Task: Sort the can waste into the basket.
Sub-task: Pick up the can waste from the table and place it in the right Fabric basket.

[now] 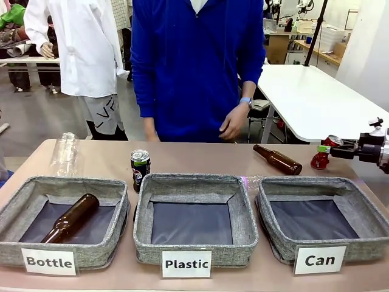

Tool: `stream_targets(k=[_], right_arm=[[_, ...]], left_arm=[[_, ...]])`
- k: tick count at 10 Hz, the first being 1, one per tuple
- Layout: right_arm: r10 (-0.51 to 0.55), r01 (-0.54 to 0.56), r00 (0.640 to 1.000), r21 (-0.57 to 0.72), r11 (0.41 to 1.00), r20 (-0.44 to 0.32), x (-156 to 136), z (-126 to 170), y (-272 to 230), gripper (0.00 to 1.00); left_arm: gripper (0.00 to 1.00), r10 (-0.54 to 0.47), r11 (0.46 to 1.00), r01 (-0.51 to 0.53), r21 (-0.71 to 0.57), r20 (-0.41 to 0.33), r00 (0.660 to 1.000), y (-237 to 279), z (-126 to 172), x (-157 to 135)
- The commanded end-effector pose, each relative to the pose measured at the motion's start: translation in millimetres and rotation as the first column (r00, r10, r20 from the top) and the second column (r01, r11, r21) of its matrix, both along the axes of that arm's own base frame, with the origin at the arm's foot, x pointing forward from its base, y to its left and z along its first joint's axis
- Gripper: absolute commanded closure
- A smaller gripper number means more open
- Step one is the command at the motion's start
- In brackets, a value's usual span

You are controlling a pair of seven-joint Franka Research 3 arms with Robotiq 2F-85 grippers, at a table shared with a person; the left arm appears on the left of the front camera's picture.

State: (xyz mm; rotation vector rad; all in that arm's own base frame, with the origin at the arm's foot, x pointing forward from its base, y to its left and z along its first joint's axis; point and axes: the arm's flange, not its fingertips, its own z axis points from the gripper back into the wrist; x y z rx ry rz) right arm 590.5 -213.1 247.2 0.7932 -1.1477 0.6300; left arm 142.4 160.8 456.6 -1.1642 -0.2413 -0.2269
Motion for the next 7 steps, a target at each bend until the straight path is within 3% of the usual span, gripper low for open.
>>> stream_targets(k=[1, 2, 5, 7], right_arm=[[0.000, 0.000, 1.000, 0.033, 0.999, 0.009, 6, 1, -4, 0.65], [-0.001, 0.000, 1.000, 0.032, 1.000, 0.010, 5, 2, -5, 1.00], [0.017, -0.019, 0.998, 0.045, 0.999, 0.058, -5, 26, -9, 1.00], [0.057, -0.057, 0.995, 0.009, 0.998, 0.078, -33, 96, -18, 1.00]], left_arm=[[0.00, 0.014, 1.000, -0.014, -0.024, -0.004, 1.000, 0, 2, 0], [0.00, 0.014, 1.000, -0.014, -0.024, -0.004, 1.000, 0, 2, 0], [0.00, 0.014, 1.000, -0.014, -0.024, -0.004, 1.000, 0, 2, 0], [0.00, 0.014, 1.000, -0.014, -0.024, -0.004, 1.000, 0, 2, 0]])
